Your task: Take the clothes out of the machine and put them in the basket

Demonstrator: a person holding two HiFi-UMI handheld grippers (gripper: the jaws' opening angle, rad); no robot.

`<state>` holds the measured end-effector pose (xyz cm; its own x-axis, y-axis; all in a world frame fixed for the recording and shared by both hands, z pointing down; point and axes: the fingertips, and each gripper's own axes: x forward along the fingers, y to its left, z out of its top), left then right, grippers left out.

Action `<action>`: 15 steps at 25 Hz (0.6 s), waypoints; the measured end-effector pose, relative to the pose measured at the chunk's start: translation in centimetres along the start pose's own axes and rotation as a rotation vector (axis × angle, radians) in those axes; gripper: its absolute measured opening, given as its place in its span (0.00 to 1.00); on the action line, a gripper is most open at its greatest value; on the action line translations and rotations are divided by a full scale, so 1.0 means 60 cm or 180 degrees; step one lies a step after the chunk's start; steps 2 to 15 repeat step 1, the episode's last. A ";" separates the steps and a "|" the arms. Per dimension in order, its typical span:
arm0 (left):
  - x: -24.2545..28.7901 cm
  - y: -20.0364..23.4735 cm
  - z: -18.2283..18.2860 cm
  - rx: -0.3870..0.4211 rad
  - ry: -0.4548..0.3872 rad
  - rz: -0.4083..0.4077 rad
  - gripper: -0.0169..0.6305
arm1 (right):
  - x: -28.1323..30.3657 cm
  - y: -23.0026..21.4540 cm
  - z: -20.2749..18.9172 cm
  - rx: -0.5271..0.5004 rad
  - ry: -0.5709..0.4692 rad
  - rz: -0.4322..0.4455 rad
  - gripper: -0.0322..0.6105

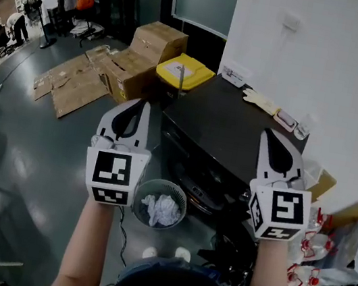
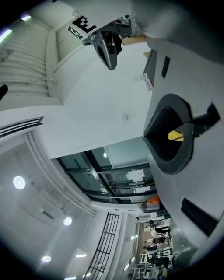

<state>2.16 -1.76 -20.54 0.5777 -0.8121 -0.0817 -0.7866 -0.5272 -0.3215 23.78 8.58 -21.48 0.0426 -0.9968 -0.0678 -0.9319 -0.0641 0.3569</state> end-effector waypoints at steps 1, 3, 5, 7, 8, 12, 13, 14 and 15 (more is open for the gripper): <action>0.000 -0.002 0.001 0.0000 0.0004 0.0001 0.03 | -0.002 -0.001 0.000 -0.0021 0.0000 -0.0004 0.05; 0.000 -0.002 0.001 0.0000 0.0004 0.0001 0.03 | -0.002 -0.001 0.000 -0.0021 0.0000 -0.0004 0.05; 0.000 -0.002 0.001 0.0000 0.0004 0.0001 0.03 | -0.002 -0.001 0.000 -0.0021 0.0000 -0.0004 0.05; 0.000 -0.002 0.001 0.0000 0.0004 0.0001 0.03 | -0.002 -0.001 0.000 -0.0021 0.0000 -0.0004 0.05; 0.000 -0.002 0.001 0.0000 0.0004 0.0001 0.03 | -0.002 -0.001 0.000 -0.0021 0.0000 -0.0004 0.05; 0.000 -0.002 0.001 0.0000 0.0004 0.0001 0.03 | -0.002 -0.001 0.000 -0.0021 0.0000 -0.0004 0.05; 0.000 -0.002 0.001 0.0000 0.0004 0.0001 0.03 | -0.002 -0.001 0.000 -0.0021 0.0000 -0.0004 0.05; 0.000 -0.002 0.001 0.0000 0.0004 0.0001 0.03 | -0.002 -0.001 0.000 -0.0021 0.0000 -0.0004 0.05; 0.000 -0.002 0.001 0.0000 0.0004 0.0001 0.03 | -0.002 -0.001 0.000 -0.0021 0.0000 -0.0004 0.05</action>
